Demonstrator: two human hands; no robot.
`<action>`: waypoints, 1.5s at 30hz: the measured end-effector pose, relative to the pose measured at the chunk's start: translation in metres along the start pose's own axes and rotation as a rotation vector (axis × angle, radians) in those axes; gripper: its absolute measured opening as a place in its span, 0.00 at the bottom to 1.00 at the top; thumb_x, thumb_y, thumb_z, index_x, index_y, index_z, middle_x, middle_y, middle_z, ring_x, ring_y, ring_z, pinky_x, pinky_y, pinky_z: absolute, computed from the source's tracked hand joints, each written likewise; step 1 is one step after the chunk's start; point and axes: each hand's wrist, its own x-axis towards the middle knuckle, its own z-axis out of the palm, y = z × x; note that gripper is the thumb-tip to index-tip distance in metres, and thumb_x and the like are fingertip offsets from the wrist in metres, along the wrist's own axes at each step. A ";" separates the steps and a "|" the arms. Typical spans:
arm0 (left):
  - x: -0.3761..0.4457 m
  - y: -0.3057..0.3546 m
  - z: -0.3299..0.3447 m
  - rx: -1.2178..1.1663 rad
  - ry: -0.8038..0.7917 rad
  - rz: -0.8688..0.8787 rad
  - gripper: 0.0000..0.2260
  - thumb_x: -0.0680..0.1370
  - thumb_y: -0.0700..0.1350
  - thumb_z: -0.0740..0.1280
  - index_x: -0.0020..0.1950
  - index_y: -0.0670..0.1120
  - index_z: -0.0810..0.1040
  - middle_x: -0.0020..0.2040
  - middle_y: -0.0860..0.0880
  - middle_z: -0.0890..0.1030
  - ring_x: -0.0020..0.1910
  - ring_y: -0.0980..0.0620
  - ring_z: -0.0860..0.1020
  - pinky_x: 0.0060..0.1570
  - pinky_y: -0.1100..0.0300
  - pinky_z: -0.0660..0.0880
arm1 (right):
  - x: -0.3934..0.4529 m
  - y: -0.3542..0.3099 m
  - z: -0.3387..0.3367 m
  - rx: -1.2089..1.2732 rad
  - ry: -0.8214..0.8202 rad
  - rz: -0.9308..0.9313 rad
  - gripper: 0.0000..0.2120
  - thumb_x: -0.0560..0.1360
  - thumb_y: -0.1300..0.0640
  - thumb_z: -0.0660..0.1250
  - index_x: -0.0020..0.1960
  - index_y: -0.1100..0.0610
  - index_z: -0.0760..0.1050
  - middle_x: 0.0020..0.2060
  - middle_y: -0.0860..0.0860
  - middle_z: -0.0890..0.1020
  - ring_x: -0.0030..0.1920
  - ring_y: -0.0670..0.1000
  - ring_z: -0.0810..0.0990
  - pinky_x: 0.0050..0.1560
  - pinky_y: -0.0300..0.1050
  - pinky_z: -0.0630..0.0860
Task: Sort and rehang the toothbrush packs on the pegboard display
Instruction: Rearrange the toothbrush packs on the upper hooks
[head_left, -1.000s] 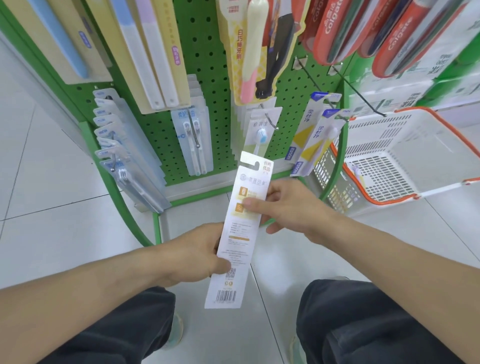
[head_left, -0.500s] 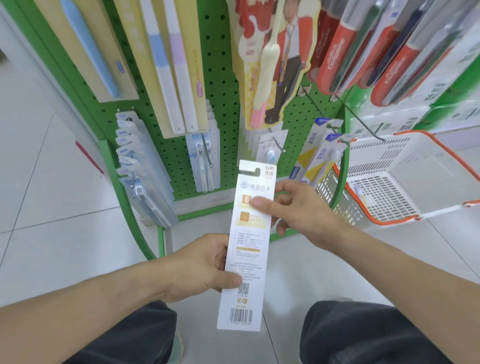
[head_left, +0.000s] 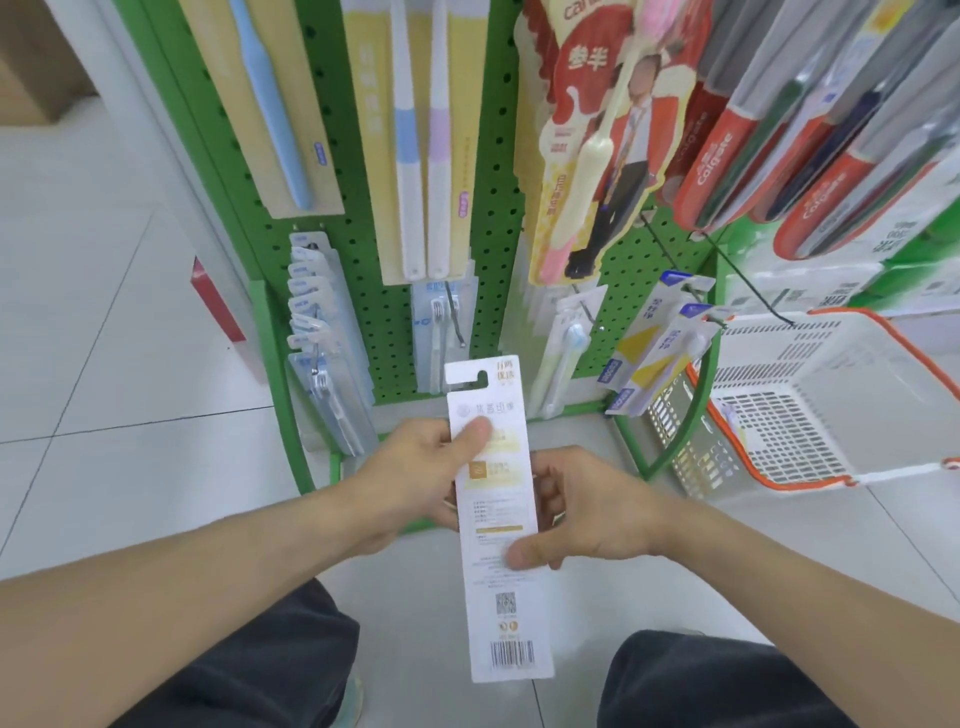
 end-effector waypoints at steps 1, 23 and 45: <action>0.001 -0.001 0.000 0.006 0.041 0.013 0.16 0.84 0.52 0.60 0.54 0.41 0.81 0.45 0.46 0.88 0.42 0.47 0.87 0.37 0.54 0.84 | -0.001 -0.001 0.001 -0.001 -0.015 -0.010 0.22 0.70 0.69 0.79 0.61 0.56 0.79 0.51 0.54 0.87 0.43 0.50 0.85 0.37 0.42 0.80; -0.002 0.018 -0.023 -0.236 0.123 0.087 0.14 0.84 0.48 0.61 0.60 0.39 0.80 0.52 0.42 0.87 0.50 0.42 0.86 0.45 0.48 0.85 | -0.017 -0.004 -0.010 -0.084 -0.026 0.065 0.20 0.75 0.65 0.75 0.66 0.58 0.77 0.53 0.53 0.87 0.53 0.54 0.87 0.49 0.47 0.82; -0.057 0.055 -0.031 -0.040 0.039 0.123 0.16 0.80 0.46 0.68 0.55 0.32 0.75 0.51 0.34 0.82 0.53 0.42 0.84 0.48 0.52 0.84 | -0.025 -0.036 0.035 -0.383 0.132 -0.065 0.30 0.66 0.41 0.80 0.60 0.42 0.66 0.48 0.39 0.76 0.44 0.38 0.76 0.44 0.35 0.73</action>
